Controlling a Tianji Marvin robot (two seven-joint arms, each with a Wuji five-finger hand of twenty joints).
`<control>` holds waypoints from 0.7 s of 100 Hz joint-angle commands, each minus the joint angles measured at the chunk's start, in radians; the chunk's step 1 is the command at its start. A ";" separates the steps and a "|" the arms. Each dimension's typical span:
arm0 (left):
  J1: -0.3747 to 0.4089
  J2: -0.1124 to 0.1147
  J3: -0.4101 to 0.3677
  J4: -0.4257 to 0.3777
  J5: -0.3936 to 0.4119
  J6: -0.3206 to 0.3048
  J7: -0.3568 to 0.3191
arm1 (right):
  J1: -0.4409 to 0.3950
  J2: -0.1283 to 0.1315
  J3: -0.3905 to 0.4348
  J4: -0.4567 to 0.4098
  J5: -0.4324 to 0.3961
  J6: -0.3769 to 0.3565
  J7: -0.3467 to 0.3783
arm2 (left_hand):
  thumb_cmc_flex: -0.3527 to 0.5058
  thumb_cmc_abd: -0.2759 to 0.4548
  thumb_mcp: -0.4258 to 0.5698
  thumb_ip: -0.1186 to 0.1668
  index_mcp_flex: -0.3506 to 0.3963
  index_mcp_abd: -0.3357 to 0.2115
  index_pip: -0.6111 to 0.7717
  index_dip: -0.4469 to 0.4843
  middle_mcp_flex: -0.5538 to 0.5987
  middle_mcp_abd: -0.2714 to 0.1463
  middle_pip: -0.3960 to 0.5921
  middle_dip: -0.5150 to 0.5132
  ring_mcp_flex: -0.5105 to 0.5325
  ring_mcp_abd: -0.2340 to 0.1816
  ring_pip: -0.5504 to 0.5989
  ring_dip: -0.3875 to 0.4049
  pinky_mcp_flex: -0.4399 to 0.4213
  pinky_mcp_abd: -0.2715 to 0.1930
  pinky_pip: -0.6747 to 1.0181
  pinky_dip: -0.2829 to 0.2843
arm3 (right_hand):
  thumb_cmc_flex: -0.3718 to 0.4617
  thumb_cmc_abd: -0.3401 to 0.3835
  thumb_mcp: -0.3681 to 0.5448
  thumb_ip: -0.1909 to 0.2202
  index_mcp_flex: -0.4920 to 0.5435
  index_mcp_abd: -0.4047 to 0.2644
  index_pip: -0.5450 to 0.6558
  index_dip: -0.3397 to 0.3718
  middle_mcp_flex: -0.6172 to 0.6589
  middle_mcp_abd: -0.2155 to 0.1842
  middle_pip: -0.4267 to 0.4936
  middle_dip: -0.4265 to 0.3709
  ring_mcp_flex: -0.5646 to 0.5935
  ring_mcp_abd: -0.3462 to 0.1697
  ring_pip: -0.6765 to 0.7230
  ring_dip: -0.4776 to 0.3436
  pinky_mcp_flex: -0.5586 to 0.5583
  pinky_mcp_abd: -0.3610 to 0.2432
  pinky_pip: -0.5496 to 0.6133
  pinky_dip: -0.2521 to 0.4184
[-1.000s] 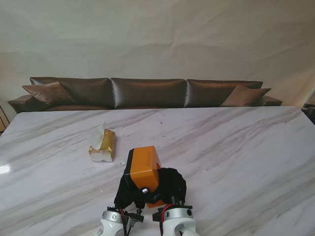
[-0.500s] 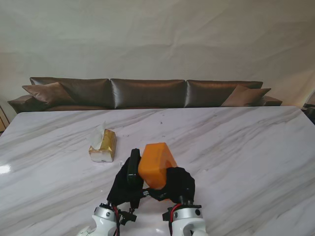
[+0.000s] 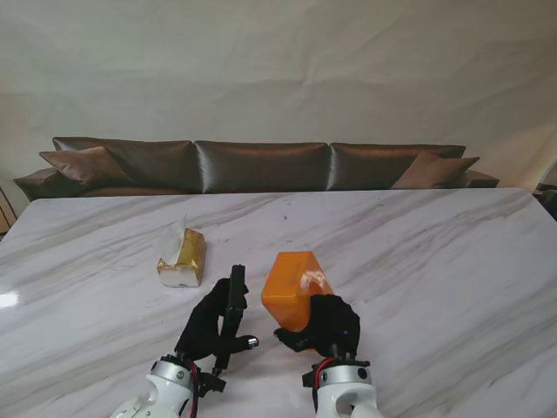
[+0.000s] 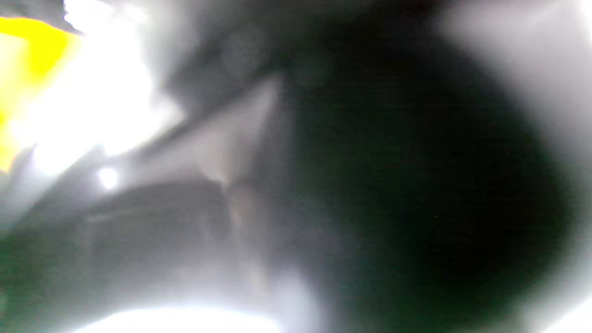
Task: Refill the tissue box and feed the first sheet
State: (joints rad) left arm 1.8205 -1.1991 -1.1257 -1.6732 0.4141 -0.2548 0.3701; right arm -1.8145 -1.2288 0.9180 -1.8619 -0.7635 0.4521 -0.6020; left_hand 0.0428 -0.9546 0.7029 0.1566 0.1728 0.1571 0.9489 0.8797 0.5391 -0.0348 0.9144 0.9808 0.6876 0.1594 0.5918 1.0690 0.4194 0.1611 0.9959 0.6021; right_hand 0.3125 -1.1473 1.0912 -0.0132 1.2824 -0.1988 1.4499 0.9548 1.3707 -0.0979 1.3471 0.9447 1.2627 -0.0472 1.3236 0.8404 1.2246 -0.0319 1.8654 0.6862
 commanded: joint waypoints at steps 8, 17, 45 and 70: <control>0.012 0.025 -0.043 -0.047 0.074 0.098 -0.044 | -0.030 0.004 0.017 -0.037 -0.002 -0.020 0.008 | 0.938 0.146 0.500 0.017 0.080 -0.182 0.165 0.024 0.172 -0.262 0.256 0.053 0.137 -0.013 0.618 0.093 0.132 -0.179 0.745 0.103 | 0.087 0.135 0.247 0.116 0.064 0.141 0.008 -0.022 0.078 0.088 0.102 0.005 0.052 0.036 0.335 0.039 0.007 -0.189 0.229 0.017; -0.001 0.041 -0.055 -0.059 0.134 0.167 -0.090 | -0.042 0.006 0.025 -0.054 -0.002 -0.031 0.009 | 0.936 0.145 0.501 0.011 0.081 -0.183 0.162 0.022 0.171 -0.264 0.256 0.053 0.134 -0.015 0.619 0.091 0.131 -0.177 0.744 0.104 | 0.082 0.140 0.246 0.114 0.064 0.141 0.009 -0.021 0.078 0.088 0.102 0.005 0.052 0.036 0.335 0.039 0.007 -0.189 0.229 0.017; -0.101 0.070 -0.006 -0.023 0.244 0.264 -0.188 | -0.083 0.003 0.046 -0.097 0.021 -0.060 -0.008 | 0.927 0.140 0.506 -0.016 0.083 -0.201 0.155 0.015 0.170 -0.275 0.252 0.050 0.131 -0.024 0.621 0.077 0.123 -0.179 0.734 0.110 | 0.075 0.151 0.236 0.111 0.062 0.132 0.003 -0.015 0.078 0.084 0.098 0.005 0.052 0.036 0.334 0.039 0.007 -0.189 0.229 0.017; -0.180 0.081 0.054 0.032 0.272 0.284 -0.241 | -0.114 0.000 0.068 -0.127 0.054 -0.085 -0.012 | 0.921 0.138 0.501 -0.043 0.082 -0.205 0.154 0.010 0.172 -0.280 0.248 0.040 0.125 -0.026 0.613 0.067 0.117 -0.175 0.719 0.112 | 0.073 0.156 0.231 0.109 0.062 0.119 -0.005 -0.005 0.078 0.079 0.093 0.007 0.052 0.035 0.330 0.037 0.006 -0.188 0.229 0.013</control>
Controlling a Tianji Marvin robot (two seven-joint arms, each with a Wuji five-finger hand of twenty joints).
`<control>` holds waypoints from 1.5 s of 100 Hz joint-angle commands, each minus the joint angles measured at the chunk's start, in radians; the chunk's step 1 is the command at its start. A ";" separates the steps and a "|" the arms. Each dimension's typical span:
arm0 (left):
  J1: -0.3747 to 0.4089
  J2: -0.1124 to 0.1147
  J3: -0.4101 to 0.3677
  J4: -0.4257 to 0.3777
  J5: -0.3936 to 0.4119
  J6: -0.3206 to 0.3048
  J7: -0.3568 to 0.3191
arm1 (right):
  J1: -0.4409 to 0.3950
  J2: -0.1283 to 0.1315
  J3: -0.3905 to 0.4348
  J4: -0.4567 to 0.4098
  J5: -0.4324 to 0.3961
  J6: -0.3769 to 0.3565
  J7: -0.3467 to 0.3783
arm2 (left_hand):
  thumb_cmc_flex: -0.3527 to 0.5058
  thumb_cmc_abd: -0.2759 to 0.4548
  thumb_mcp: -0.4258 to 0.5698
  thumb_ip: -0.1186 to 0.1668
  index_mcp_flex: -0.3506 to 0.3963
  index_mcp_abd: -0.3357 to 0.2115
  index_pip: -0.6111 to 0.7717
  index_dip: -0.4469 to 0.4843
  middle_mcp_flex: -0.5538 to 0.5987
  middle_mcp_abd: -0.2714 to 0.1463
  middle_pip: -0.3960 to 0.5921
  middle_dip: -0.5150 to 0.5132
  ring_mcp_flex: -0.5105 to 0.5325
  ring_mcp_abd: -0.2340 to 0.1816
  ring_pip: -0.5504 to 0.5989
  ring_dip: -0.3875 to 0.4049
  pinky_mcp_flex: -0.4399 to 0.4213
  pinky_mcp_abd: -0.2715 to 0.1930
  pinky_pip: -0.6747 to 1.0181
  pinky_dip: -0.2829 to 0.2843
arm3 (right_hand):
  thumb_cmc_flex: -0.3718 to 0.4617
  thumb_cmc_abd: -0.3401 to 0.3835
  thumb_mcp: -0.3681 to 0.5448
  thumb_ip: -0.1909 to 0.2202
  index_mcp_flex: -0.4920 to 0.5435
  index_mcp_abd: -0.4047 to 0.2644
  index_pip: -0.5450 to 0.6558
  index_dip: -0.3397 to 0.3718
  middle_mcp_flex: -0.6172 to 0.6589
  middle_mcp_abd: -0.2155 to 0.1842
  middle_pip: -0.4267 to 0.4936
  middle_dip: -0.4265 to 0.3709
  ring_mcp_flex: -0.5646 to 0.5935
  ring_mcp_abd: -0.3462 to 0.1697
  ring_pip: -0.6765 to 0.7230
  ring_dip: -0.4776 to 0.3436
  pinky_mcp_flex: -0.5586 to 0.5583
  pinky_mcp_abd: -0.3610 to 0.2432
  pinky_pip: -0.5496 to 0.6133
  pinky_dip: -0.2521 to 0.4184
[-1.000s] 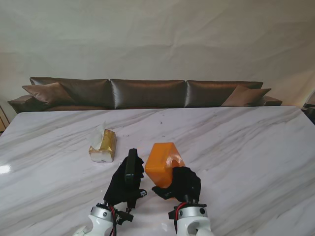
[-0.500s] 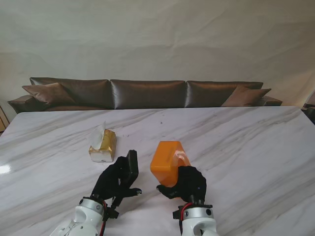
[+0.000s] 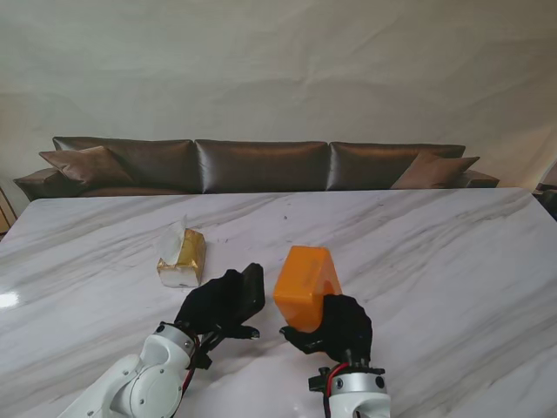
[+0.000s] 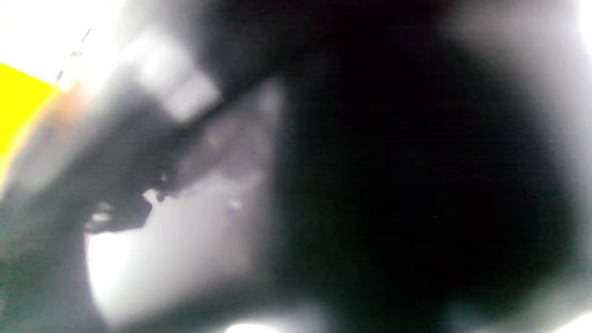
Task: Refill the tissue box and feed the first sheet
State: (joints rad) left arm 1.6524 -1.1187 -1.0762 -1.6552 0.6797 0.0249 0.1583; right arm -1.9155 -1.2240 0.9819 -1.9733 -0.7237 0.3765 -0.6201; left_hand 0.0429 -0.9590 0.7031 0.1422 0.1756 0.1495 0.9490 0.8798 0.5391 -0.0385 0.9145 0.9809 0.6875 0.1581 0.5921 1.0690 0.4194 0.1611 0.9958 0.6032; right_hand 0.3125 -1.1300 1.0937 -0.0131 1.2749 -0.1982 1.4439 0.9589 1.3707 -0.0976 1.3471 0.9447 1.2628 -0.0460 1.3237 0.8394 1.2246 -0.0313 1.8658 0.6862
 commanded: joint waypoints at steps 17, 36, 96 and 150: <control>-0.043 0.011 0.027 0.036 0.027 0.020 -0.075 | -0.026 -0.007 0.014 -0.025 0.034 -0.022 0.003 | 0.909 0.141 0.495 -0.047 0.078 -0.195 0.142 -0.001 0.167 -0.273 0.239 0.027 0.123 -0.027 0.601 0.056 0.119 -0.170 0.706 0.110 | 0.069 0.145 0.228 0.109 0.070 0.118 0.000 -0.004 0.077 0.078 0.091 0.008 0.052 0.034 0.329 0.037 0.005 -0.188 0.228 0.011; -0.061 0.026 0.054 0.052 0.078 0.041 -0.121 | -0.030 -0.010 0.019 -0.025 0.043 -0.031 -0.004 | 0.854 0.176 0.425 -0.080 0.056 -0.187 0.108 -0.057 0.137 -0.251 0.201 -0.019 0.117 -0.050 0.582 0.052 0.132 -0.170 0.647 0.208 | 0.068 0.147 0.225 0.110 0.071 0.118 -0.002 0.000 0.077 0.077 0.090 0.009 0.052 0.034 0.327 0.036 0.005 -0.188 0.228 0.007; -0.151 0.032 0.200 0.127 0.066 0.085 -0.177 | -0.038 -0.012 0.026 -0.032 0.051 -0.042 -0.016 | 0.526 0.343 0.166 -0.177 -0.061 -0.110 0.016 -0.152 -0.039 -0.205 0.099 -0.149 0.018 -0.060 0.413 -0.129 0.064 -0.171 0.565 0.111 | 0.066 0.148 0.221 0.108 0.070 0.112 -0.010 0.009 0.078 0.074 0.084 0.013 0.052 0.035 0.322 0.033 0.004 -0.186 0.228 -0.002; -0.200 0.017 0.342 0.122 0.031 0.357 -0.205 | -0.048 -0.011 0.037 -0.034 0.054 -0.051 -0.018 | 0.400 0.333 0.011 -0.239 -0.047 -0.040 -0.674 -0.407 -0.319 -0.022 -0.382 -0.606 -0.423 0.063 -0.142 -0.531 -0.366 0.055 0.056 -0.010 | 0.066 0.149 0.221 0.108 0.070 0.111 -0.012 0.011 0.078 0.073 0.082 0.014 0.052 0.035 0.322 0.033 0.004 -0.186 0.228 -0.004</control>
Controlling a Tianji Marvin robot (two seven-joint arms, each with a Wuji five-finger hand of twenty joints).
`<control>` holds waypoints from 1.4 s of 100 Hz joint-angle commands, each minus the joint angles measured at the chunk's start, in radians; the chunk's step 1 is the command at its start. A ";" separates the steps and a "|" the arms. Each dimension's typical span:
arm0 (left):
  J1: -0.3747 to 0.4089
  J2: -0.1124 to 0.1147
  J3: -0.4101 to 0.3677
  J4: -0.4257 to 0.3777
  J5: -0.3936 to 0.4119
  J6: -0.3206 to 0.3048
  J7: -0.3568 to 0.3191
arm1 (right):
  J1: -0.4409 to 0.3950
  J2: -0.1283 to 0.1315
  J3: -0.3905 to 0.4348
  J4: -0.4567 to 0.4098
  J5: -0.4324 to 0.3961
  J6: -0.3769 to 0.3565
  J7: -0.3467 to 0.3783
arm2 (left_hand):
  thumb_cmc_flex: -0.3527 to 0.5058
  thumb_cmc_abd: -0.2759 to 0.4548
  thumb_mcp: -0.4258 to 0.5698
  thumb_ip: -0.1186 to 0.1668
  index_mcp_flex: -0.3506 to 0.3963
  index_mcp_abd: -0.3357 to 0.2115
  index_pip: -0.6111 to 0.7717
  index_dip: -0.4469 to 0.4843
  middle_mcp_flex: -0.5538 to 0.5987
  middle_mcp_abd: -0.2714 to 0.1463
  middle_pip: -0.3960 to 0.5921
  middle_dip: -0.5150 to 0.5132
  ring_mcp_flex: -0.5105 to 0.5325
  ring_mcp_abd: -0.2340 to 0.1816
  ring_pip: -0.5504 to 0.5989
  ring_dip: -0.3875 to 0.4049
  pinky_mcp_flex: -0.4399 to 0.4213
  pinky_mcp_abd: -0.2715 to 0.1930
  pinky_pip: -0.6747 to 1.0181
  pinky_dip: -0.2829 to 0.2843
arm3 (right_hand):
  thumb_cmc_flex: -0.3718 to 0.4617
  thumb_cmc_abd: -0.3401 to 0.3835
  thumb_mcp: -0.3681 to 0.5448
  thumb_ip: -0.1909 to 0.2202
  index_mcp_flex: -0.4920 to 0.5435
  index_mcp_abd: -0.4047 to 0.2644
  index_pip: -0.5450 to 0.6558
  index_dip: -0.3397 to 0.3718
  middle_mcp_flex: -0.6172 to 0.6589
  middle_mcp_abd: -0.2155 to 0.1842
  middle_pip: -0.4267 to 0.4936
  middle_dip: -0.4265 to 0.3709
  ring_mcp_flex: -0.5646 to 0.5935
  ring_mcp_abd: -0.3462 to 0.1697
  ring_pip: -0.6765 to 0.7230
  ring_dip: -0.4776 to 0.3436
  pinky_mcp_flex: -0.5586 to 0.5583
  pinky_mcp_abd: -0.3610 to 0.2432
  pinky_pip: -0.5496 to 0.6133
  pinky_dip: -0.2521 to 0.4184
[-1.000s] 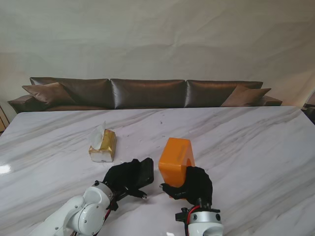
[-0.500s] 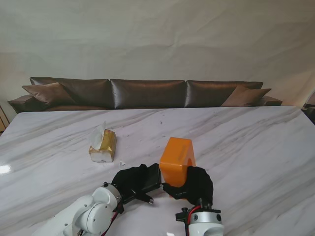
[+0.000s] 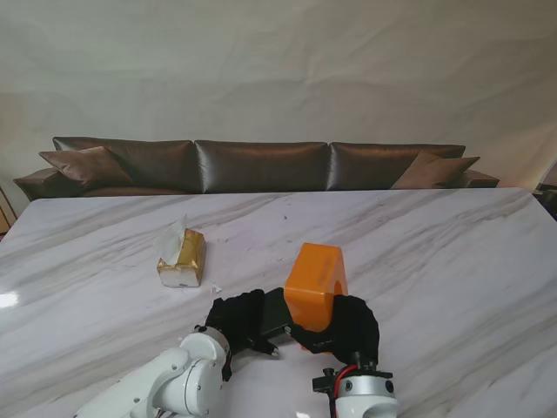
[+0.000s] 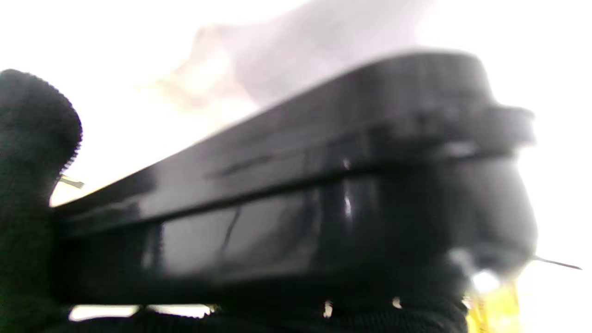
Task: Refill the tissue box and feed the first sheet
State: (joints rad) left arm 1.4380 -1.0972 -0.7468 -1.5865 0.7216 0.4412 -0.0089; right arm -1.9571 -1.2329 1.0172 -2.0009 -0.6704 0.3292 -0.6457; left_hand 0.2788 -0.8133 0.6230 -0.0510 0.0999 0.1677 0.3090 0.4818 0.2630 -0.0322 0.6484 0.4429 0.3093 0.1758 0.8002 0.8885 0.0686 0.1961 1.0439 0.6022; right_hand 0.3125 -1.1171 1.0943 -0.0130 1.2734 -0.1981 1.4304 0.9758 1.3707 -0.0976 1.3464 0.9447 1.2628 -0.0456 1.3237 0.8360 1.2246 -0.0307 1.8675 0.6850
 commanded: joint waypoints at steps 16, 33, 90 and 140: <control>0.032 -0.010 0.001 0.042 -0.014 -0.081 -0.006 | -0.009 -0.002 0.006 -0.006 0.003 -0.004 0.010 | 0.109 0.162 0.092 -0.076 0.010 -0.052 -0.182 0.132 -0.048 0.012 -0.344 -0.187 -0.137 0.062 -0.451 -0.437 -0.074 0.073 -0.123 -0.072 | 0.067 0.134 0.220 0.108 0.072 0.111 0.002 -0.006 0.078 0.073 0.083 0.014 0.052 0.035 0.322 0.036 0.004 -0.187 0.226 -0.003; 0.057 -0.001 -0.036 0.002 -0.017 -0.113 -0.034 | -0.009 -0.002 0.007 -0.008 0.002 -0.003 0.010 | 0.025 0.145 0.107 -0.117 0.018 -0.059 -0.268 0.117 -0.096 0.047 -0.524 -0.257 -0.231 0.086 -0.549 -0.528 -0.131 0.125 -0.285 -0.156 | 0.066 0.138 0.220 0.108 0.072 0.111 0.002 -0.006 0.078 0.073 0.083 0.015 0.052 0.035 0.322 0.036 0.004 -0.187 0.226 -0.004; 0.111 0.000 -0.079 -0.114 0.036 -0.125 -0.009 | -0.012 -0.003 0.003 -0.027 0.017 0.001 0.023 | -0.267 0.137 0.341 -0.196 0.033 -0.010 -0.321 -0.215 -0.177 0.078 -0.687 -0.429 -0.316 0.112 -0.823 -0.835 -0.158 0.239 -0.735 -0.360 | 0.067 0.139 0.219 0.110 0.072 0.111 0.002 -0.006 0.078 0.073 0.082 0.015 0.052 0.035 0.322 0.036 0.004 -0.187 0.226 -0.004; 0.187 -0.035 -0.131 -0.171 0.110 -0.226 0.246 | 0.118 -0.058 -0.015 0.030 0.328 0.102 0.094 | -0.177 0.110 0.304 -0.185 0.053 -0.008 -0.167 -0.142 -0.105 0.071 -0.580 -0.300 -0.239 0.097 -0.621 -0.607 -0.079 0.216 -0.388 -0.267 | 0.072 0.151 0.206 0.069 0.065 0.107 -0.035 -0.013 0.076 0.082 0.021 0.014 0.050 0.084 0.261 0.003 -0.010 -0.133 0.200 -0.066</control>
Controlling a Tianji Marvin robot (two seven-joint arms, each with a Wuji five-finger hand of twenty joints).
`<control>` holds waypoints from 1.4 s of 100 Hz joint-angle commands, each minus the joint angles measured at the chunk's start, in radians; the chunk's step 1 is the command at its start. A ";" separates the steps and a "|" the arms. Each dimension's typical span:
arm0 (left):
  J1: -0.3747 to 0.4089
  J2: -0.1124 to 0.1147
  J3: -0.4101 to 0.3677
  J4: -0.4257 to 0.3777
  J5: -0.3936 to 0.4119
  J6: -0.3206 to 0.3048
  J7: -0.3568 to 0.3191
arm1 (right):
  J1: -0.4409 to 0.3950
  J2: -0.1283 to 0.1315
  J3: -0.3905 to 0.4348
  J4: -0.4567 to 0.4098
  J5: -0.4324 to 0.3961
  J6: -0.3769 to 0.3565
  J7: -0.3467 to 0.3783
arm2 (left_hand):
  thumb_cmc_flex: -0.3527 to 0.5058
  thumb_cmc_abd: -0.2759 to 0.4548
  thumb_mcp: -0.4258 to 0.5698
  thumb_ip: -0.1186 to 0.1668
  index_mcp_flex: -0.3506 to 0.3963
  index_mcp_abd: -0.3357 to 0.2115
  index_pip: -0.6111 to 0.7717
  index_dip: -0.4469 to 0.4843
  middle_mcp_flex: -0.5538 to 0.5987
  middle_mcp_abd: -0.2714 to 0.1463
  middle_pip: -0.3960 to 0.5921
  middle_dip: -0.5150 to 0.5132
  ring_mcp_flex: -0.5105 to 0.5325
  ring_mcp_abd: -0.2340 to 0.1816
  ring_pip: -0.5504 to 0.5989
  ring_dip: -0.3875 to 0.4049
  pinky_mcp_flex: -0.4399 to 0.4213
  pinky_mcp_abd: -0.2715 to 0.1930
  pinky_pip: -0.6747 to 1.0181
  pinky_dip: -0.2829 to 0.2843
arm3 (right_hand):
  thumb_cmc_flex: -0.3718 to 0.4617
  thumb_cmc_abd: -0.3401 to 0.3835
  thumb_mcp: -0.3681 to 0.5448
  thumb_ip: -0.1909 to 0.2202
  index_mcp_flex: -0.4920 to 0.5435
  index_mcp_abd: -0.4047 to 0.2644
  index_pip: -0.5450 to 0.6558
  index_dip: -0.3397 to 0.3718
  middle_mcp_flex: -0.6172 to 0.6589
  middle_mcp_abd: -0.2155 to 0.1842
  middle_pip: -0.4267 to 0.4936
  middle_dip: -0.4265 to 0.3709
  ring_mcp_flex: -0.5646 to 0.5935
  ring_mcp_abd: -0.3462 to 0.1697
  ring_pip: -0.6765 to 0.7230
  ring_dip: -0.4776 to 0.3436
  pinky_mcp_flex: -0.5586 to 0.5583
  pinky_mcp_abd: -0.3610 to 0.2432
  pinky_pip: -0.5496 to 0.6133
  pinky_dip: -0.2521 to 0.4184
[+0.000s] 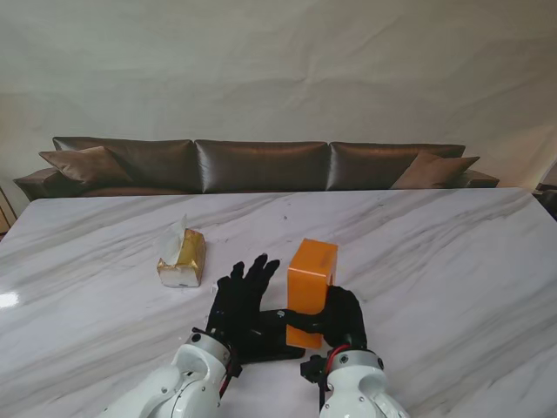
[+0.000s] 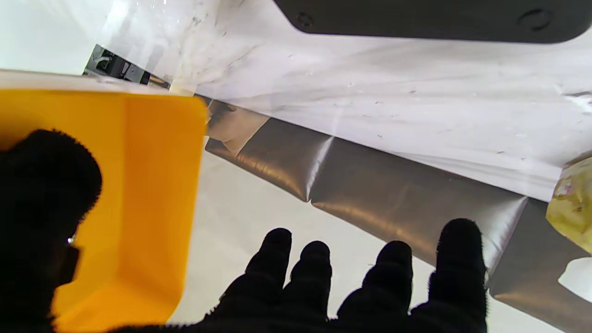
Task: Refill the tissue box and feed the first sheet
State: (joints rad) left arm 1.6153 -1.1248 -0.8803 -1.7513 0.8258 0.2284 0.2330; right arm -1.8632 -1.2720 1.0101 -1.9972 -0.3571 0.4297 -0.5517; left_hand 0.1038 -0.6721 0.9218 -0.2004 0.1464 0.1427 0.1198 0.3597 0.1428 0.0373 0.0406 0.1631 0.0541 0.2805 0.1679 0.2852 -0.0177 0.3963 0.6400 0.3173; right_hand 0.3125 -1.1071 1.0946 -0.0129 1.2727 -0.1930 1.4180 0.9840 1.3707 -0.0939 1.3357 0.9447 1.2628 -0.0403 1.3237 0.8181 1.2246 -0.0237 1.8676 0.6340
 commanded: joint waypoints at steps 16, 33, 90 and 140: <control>0.023 -0.005 0.000 -0.011 0.027 -0.030 0.015 | 0.081 -0.033 -0.036 0.087 0.034 0.024 -0.009 | 0.033 -0.016 -0.021 -0.030 0.008 0.021 0.069 -0.051 0.022 0.006 0.060 -0.029 0.025 -0.012 0.055 0.002 0.016 0.006 0.029 0.024 | 0.072 0.139 0.207 0.055 0.065 0.101 -0.028 -0.025 0.076 0.080 0.021 0.015 0.050 0.084 0.252 0.016 -0.012 -0.130 0.194 -0.022; 0.047 0.008 -0.017 -0.041 0.056 -0.022 -0.024 | 0.131 -0.033 -0.053 0.146 0.011 0.037 0.004 | 0.433 0.098 -0.235 0.110 0.005 0.029 0.129 -0.064 0.031 0.019 0.094 -0.010 0.034 -0.022 0.117 0.021 0.029 -0.015 0.048 0.035 | 0.069 0.139 0.210 0.037 0.064 0.097 -0.033 -0.031 0.076 0.080 0.014 0.016 0.050 0.086 0.246 0.013 -0.013 -0.123 0.191 -0.028; 0.067 0.012 -0.033 -0.045 0.031 -0.059 -0.046 | 0.193 -0.051 -0.079 0.208 0.010 0.067 -0.014 | 0.467 0.033 -0.176 0.103 0.006 0.033 0.202 -0.065 0.046 0.030 0.144 0.022 0.086 -0.017 0.158 0.030 0.061 -0.065 0.109 0.067 | 0.065 0.156 0.206 0.014 0.062 0.089 -0.041 -0.031 0.076 0.077 -0.001 0.017 0.050 0.087 0.231 0.004 -0.017 -0.113 0.175 -0.040; 0.004 -0.027 0.036 0.091 -0.099 -0.187 0.071 | 0.143 -0.077 -0.096 0.173 0.147 0.005 -0.058 | 0.320 0.119 -0.385 0.086 0.002 0.011 0.249 -0.020 0.066 0.012 0.236 0.074 0.138 -0.021 0.171 0.061 0.070 -0.057 0.150 0.088 | 0.062 0.188 0.149 -0.019 0.047 0.063 -0.088 -0.043 0.075 0.074 -0.084 0.003 0.049 0.114 0.150 -0.033 -0.029 -0.059 0.120 -0.070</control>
State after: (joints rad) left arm 1.6265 -1.1304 -0.8664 -1.6881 0.7034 0.0367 0.3097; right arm -1.7077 -1.3256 0.9312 -1.8007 -0.2423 0.4470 -0.6229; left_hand 0.4495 -0.5888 0.5784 -0.1013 0.1469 0.1732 0.3599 0.3190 0.1825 0.0605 0.2326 0.2119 0.1650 0.2666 0.3296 0.3241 0.0457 0.3560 0.7494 0.3800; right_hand 0.3368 -1.0328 1.1200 -0.0384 1.2492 -0.1620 1.3685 0.9762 1.3707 -0.0632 1.2721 0.9528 1.2573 -0.0056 1.3187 0.7703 1.2140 0.0155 1.8749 0.5769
